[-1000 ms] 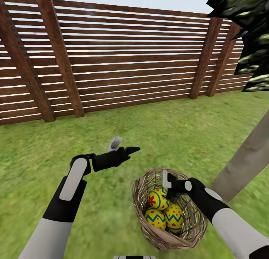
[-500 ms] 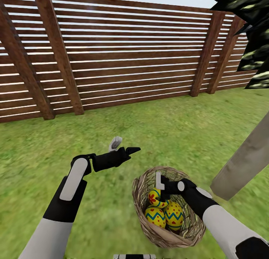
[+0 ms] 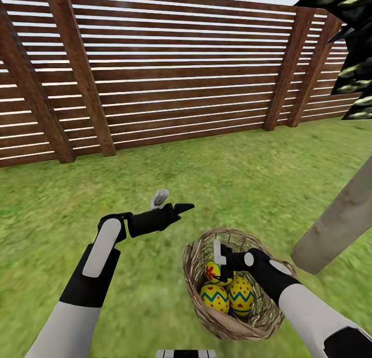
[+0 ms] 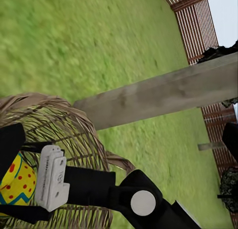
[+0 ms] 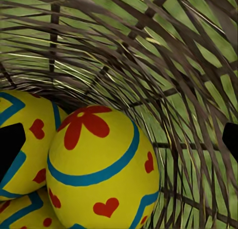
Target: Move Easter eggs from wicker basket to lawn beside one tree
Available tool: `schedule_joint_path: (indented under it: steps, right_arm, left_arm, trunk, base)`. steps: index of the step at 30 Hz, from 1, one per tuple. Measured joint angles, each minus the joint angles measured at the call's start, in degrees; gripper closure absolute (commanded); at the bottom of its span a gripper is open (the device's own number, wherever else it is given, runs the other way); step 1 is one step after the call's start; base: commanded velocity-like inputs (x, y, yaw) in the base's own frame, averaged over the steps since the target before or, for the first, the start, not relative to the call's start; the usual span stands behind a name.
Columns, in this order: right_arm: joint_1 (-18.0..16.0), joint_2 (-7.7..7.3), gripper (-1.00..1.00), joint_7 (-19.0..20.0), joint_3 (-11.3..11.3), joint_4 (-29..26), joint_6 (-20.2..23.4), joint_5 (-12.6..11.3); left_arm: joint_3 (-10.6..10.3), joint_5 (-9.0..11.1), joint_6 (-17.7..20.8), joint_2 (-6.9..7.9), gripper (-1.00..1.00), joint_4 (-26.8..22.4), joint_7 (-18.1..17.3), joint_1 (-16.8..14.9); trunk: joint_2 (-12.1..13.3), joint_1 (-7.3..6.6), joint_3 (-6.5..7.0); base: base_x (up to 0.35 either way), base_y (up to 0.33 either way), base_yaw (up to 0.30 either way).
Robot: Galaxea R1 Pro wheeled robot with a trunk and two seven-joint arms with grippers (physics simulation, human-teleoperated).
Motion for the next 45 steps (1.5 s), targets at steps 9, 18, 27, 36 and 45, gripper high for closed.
schedule_joint_path:
  steps: [9, 18, 27, 36, 45]
  right_arm:
    - [0.0, -0.18, -1.0, 0.2, 0.1, 0.1, 0.2, 0.1]
    - [0.0, -0.2, -1.0, 0.3, 0.1, 0.9, 0.2, 0.1]
    - [-0.2, -0.17, -1.0, 0.6, 0.9, 1.3, 0.5, 0.4]
    - [0.1, 0.94, -1.0, -0.1, 0.8, 2.8, 3.4, -1.4]
    - [0.3, 0.74, -1.0, -0.4, -1.0, 2.9, 9.7, -1.2]
  left_arm:
    - [0.0, 0.0, 0.1, 0.04, -1.0, 0.0, -0.1, 0.0]
    - [0.0, 0.0, 0.1, 0.04, -1.0, -0.1, -0.1, 0.0]
    - [0.3, 0.9, 0.0, 0.56, -1.0, -0.4, -1.0, 1.3]
    - [0.3, 1.2, 0.0, 0.73, -1.0, -0.4, -3.6, 1.8]
    - [0.3, 1.3, 0.0, 0.73, -1.0, -0.4, -5.1, 1.8]
  trunk:
    - [0.0, 0.08, -0.66]
    - [-0.1, 0.13, -1.1]
    - [-0.1, 0.21, -1.77]
    - [-0.1, 0.21, -1.77]
    - [-0.1, 0.21, -1.77]
  base:
    - [0.0, 0.0, 0.0]
    - [0.0, 0.0, 0.0]
    - [0.0, 0.0, 0.0]
    - [0.0, 0.0, 0.0]
    - [0.0, 0.0, 0.0]
